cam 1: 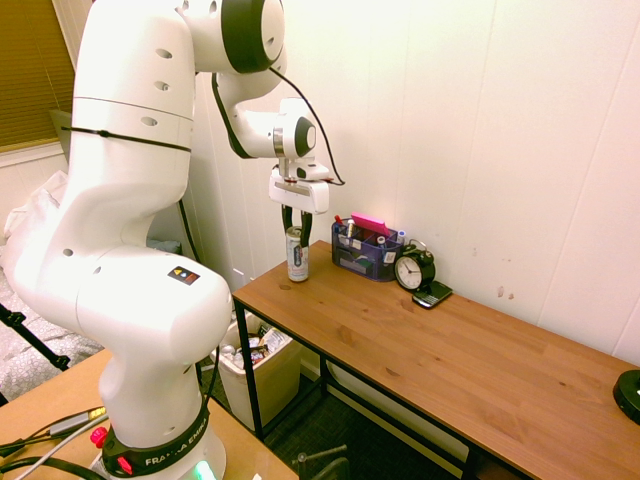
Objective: Throw the can in the trash bin
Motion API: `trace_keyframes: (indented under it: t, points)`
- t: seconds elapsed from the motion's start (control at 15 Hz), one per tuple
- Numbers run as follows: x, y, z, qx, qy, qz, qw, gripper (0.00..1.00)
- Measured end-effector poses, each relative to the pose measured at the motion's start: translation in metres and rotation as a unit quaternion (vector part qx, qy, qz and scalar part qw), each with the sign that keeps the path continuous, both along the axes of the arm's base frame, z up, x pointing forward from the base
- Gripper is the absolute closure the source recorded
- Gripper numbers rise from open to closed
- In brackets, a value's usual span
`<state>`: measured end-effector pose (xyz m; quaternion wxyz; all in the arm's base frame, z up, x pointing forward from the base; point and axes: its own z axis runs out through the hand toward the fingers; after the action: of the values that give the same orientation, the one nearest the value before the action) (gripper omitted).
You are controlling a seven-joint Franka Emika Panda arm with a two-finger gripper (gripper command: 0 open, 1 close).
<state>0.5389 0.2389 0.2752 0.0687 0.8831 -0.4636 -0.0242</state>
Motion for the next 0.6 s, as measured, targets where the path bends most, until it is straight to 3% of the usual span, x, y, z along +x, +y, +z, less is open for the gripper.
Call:
trace_keyframes:
  t: [0.13,0.4,0.6]
  points:
    - [-0.017,0.031,0.034,0.016,-0.023,0.024,0.999,1.00]
    - [-0.099,0.147,0.107,0.019,-0.055,0.077,0.995,1.00]
    - [-0.118,0.208,0.093,-0.007,-0.048,0.092,0.995,1.00]
